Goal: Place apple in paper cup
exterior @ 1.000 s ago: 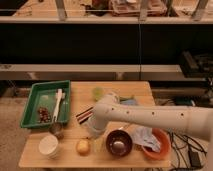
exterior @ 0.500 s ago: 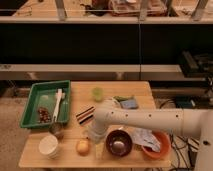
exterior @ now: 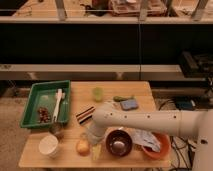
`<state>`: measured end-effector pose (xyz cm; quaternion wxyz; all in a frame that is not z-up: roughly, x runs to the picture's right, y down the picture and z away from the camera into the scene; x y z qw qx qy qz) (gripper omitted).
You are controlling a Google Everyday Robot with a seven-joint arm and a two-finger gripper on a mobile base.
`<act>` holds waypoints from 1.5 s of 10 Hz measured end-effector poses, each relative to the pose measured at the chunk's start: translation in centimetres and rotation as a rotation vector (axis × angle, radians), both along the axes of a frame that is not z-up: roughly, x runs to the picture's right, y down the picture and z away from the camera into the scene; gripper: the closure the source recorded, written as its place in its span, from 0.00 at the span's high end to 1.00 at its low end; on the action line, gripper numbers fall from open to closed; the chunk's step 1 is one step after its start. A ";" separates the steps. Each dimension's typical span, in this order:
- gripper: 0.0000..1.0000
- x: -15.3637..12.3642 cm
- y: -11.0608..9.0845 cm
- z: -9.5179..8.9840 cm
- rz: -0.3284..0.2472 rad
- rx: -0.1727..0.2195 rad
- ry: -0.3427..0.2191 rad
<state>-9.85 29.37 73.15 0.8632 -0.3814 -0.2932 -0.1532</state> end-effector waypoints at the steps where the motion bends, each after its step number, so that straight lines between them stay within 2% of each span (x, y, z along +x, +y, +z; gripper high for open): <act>1: 0.60 -0.2 0.6 0.4 -0.005 0.004 0.009; 3: 0.58 -0.5 1.8 1.5 -0.036 0.049 0.068; 5: 0.47 -0.8 2.2 1.9 -0.043 0.088 0.092; 6: 0.40 -1.0 2.0 1.7 -0.044 0.104 0.095; 8: 0.37 -1.4 0.7 0.6 -0.038 0.130 0.092; 9: 0.37 -1.5 0.1 0.0 -0.030 0.134 0.085; 12: 0.37 -1.5 -1.4 -1.1 0.015 0.098 0.029; 13: 0.37 -2.2 -2.2 -1.7 0.023 0.093 0.003; 15: 0.37 -4.0 -4.2 -3.3 0.032 0.106 -0.050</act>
